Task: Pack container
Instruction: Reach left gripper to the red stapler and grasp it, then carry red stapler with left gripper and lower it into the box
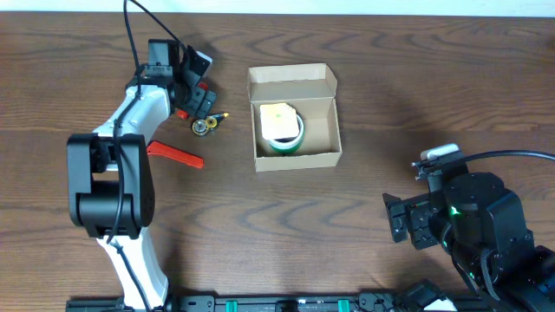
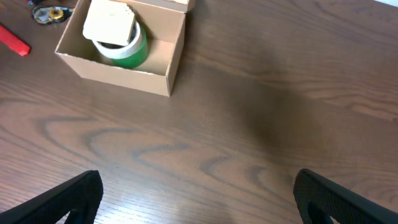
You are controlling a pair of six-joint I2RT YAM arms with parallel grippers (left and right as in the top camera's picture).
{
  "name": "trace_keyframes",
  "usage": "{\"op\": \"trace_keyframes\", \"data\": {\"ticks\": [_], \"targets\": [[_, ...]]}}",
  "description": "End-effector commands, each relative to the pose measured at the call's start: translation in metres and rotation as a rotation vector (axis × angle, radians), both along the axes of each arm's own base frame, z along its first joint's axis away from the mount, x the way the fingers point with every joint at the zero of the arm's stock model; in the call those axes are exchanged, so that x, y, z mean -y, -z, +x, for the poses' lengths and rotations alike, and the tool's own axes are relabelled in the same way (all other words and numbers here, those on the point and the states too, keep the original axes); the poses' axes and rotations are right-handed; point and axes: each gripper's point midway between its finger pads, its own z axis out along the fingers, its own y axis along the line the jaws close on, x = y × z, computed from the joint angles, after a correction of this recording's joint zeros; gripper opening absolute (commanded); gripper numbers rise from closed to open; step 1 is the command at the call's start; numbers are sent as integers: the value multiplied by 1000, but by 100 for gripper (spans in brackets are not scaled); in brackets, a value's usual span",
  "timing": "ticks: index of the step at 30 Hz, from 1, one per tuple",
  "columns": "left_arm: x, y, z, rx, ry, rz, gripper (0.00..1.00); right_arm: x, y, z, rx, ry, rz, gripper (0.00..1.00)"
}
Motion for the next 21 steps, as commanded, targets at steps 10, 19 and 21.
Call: {"op": "trace_keyframes", "data": {"ticks": [10,19,21], "targets": [[-3,8,11,20,-37,80,89,2,1,0,-2,-3,-12,99],[-3,20,9,-2,-36,83,88,2,1,0,-2,-3,-12,99],[-3,21,8,-6,-46,77,88,1,1,0,-1,-3,-12,99]]}}
